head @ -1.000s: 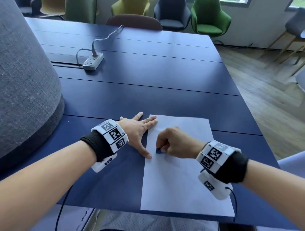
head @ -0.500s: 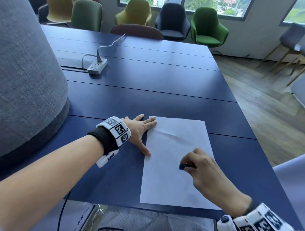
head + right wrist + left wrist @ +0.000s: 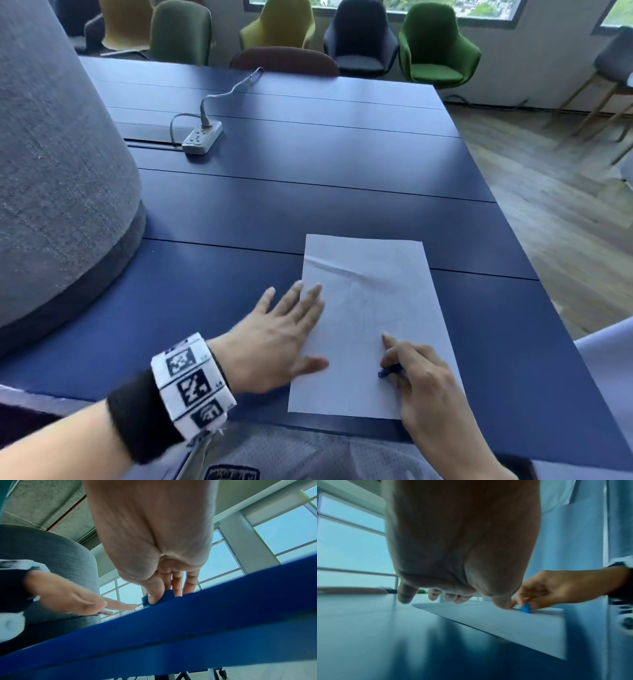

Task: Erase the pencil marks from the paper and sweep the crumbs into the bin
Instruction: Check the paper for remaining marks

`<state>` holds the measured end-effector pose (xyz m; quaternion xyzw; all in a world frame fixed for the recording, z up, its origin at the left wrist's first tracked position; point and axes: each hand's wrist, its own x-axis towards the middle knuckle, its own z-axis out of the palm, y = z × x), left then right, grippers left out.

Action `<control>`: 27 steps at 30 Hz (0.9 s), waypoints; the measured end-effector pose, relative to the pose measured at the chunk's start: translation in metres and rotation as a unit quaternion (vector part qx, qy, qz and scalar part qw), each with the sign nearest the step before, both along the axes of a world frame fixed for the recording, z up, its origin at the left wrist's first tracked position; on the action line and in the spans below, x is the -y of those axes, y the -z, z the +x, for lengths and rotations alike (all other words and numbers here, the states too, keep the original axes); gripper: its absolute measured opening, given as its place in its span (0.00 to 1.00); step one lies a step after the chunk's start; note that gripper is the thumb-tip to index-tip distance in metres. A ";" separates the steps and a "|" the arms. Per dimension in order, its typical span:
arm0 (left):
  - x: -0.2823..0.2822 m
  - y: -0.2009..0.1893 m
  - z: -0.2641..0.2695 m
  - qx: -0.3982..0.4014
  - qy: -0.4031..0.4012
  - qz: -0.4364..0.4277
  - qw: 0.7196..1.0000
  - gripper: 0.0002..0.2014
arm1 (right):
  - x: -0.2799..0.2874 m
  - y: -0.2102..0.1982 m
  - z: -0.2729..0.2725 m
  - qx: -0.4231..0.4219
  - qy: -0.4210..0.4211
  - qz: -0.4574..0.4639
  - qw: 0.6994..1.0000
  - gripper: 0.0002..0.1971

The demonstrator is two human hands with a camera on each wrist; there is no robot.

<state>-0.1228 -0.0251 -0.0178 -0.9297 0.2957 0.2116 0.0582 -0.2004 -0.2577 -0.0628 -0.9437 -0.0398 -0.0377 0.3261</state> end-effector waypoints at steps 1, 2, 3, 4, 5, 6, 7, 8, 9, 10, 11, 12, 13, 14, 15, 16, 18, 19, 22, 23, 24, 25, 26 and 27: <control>0.008 0.010 -0.019 0.011 0.011 -0.038 0.999 0.49 | 0.000 0.002 -0.001 0.000 0.005 0.003 1.000 0.18; 0.015 0.022 -0.034 0.032 0.024 -0.066 0.997 0.48 | 0.000 0.003 -0.001 -0.003 0.006 0.008 1.000 0.19; 0.022 0.034 -0.047 0.035 0.027 -0.076 0.996 0.46 | 0.001 0.004 -0.002 -0.008 0.008 0.009 1.000 0.19; 0.029 0.044 -0.057 0.027 0.032 -0.088 0.995 0.45 | 0.001 0.005 -0.003 -0.013 0.008 0.007 1.000 0.19; 0.036 0.054 -0.063 0.042 0.046 -0.102 0.993 0.44 | 0.001 0.006 -0.004 -0.017 0.009 0.003 1.000 0.19; 0.042 0.060 -0.066 0.047 0.054 -0.110 0.991 0.43 | 0.002 0.007 -0.005 -0.017 0.010 -0.001 1.000 0.20; 0.046 0.064 -0.067 0.056 0.060 -0.119 0.990 0.42 | 0.003 0.008 -0.006 -0.017 0.011 -0.002 1.000 0.21; 0.046 0.062 -0.066 0.065 0.055 -0.122 0.989 0.41 | 0.003 0.008 -0.007 -0.012 0.010 0.000 1.000 0.22; 0.043 0.062 -0.063 0.077 0.040 -0.124 0.988 0.40 | 0.004 0.008 -0.007 -0.007 0.010 0.004 1.000 0.23; 0.036 0.061 -0.059 0.080 0.014 -0.119 0.990 0.39 | 0.005 0.009 -0.007 0.000 0.010 0.009 1.000 0.24; 0.028 0.061 -0.054 0.083 -0.016 -0.108 0.991 0.38 | 0.006 0.010 -0.008 0.004 0.010 0.012 1.000 0.24; 0.018 0.060 -0.049 0.082 -0.046 -0.095 0.991 0.38 | 0.007 0.011 -0.009 0.006 0.009 0.015 1.000 0.25; 0.010 0.062 -0.044 0.086 -0.074 -0.086 0.990 0.38 | 0.007 0.012 -0.009 0.009 0.009 0.018 1.000 0.25; 0.003 0.062 -0.041 0.091 -0.101 -0.084 0.987 0.38 | 0.007 0.014 -0.009 0.011 0.011 0.022 1.000 0.25; 0.001 0.063 -0.040 0.098 -0.125 -0.090 0.983 0.38 | 0.007 0.016 -0.010 0.010 0.015 0.025 1.000 0.26; 0.003 0.062 -0.042 0.109 -0.132 -0.101 0.980 0.39 | 0.007 0.017 -0.010 0.012 0.018 0.026 0.999 0.26; 0.017 0.064 -0.053 0.131 -0.073 -0.125 0.981 0.40 | 0.007 0.017 -0.011 0.014 0.021 0.027 0.999 0.27; 0.025 0.064 -0.061 0.131 -0.029 -0.128 0.983 0.39 | 0.007 0.016 -0.011 0.013 0.020 0.031 0.999 0.26; 0.036 0.058 -0.071 0.095 -0.003 -0.108 0.990 0.38 | 0.008 0.015 -0.012 0.019 0.014 0.031 0.999 0.25; 0.032 0.057 -0.066 0.111 -0.031 -0.101 0.988 0.38 | 0.009 0.014 -0.013 0.020 0.017 0.032 0.999 0.26; 0.025 0.055 -0.059 0.119 -0.070 -0.090 0.986 0.39 | 0.009 0.014 -0.014 0.019 0.021 0.032 0.999 0.27; 0.017 0.055 -0.052 0.127 -0.100 -0.075 0.984 0.40 | 0.009 0.015 -0.015 0.020 0.025 0.029 0.999 0.27; 0.008 0.054 -0.047 0.116 -0.126 -0.062 0.983 0.41 | 0.009 0.016 -0.017 0.025 0.027 0.027 0.999 0.27; 0.003 0.054 -0.044 0.097 -0.145 -0.058 0.983 0.41 | 0.009 0.017 -0.018 0.032 0.029 0.025 0.999 0.28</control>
